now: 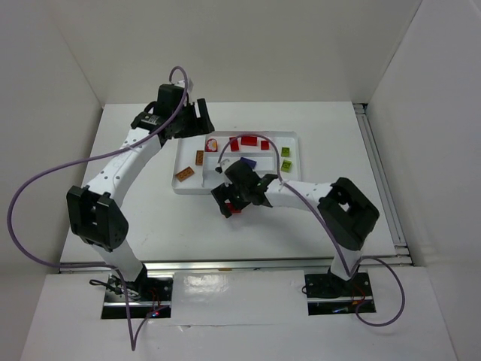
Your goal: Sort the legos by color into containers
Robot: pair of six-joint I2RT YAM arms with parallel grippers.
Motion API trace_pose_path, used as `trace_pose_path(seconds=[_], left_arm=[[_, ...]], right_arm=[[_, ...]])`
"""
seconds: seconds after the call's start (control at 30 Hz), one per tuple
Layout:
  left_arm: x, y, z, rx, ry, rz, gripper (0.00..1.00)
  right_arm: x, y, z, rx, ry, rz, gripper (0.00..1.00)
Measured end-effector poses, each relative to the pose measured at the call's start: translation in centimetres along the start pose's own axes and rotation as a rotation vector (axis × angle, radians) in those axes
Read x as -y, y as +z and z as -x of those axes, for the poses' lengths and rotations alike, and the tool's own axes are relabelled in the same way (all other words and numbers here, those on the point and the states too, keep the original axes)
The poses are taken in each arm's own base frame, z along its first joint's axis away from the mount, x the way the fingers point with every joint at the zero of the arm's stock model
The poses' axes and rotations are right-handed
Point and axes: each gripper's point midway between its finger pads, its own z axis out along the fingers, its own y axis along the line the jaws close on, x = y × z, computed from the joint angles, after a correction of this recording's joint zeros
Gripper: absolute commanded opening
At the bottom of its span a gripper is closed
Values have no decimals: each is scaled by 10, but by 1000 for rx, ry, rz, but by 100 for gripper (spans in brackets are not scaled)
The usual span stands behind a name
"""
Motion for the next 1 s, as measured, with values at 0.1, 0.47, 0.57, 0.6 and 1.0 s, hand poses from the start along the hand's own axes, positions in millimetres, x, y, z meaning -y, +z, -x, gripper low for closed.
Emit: trace_pose_path(seconds=[0.1, 0.47, 0.57, 0.6, 1.0], left_arm=[[-1, 0, 0, 0, 0, 3, 84], [-4, 0, 1, 9, 1, 22, 84], [-4, 0, 1, 10, 1, 24, 84], [-4, 0, 2, 10, 1, 23, 84], [-4, 0, 1, 9, 1, 23, 83]], right_arm=[[1, 15, -6, -41, -40, -1, 92], [6, 32, -13, -79, -134, -19, 80], [0, 32, -14, -81, -151, -13, 80], [-3, 32, -15, -81, -158, -10, 80], [-27, 29, -28, -94, -188, -12, 19]])
